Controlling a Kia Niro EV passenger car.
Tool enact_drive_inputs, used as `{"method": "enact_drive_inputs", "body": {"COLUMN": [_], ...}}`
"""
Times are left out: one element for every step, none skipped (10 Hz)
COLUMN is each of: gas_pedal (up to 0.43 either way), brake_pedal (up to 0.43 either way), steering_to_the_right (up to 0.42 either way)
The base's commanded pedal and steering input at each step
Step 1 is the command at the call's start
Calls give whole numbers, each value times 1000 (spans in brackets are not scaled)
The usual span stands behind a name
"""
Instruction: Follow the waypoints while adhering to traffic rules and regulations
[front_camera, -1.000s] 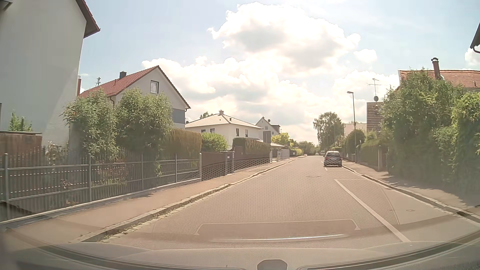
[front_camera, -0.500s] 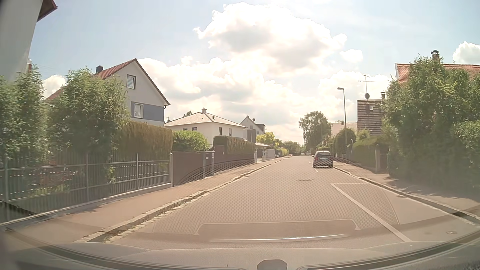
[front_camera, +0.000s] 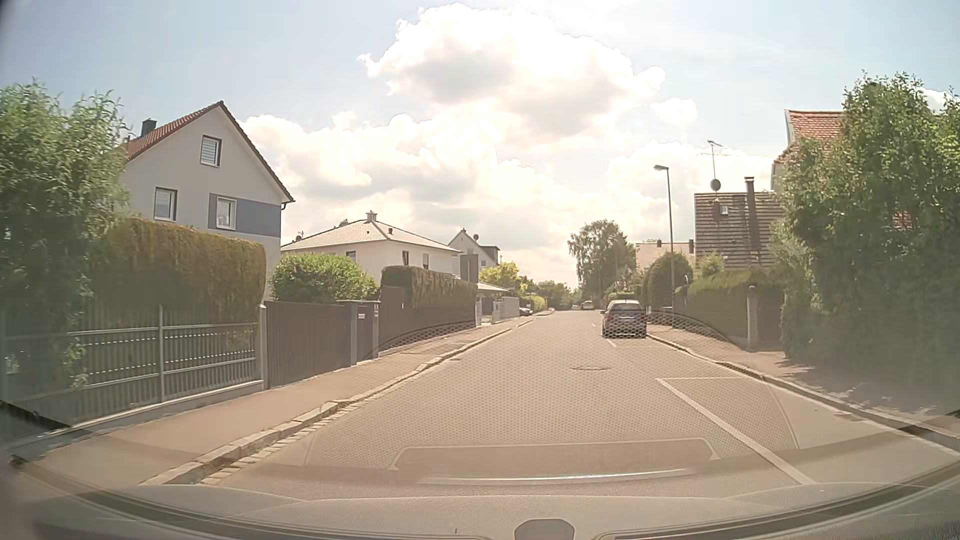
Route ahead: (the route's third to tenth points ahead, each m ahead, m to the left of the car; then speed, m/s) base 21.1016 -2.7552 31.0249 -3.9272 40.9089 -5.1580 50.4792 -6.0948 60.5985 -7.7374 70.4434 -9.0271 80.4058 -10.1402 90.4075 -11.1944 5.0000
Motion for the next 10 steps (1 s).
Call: {"method": "enact_drive_inputs", "body": {"gas_pedal": [130, 130, 130, 138, 150, 150, 157, 157, 157, 157], "brake_pedal": [0, 0, 0, 0, 0, 0, 0, 0, 0, 0], "steering_to_the_right": [76, 68, 61, 52, 44, 41, 36, 28, 24, 22]}}
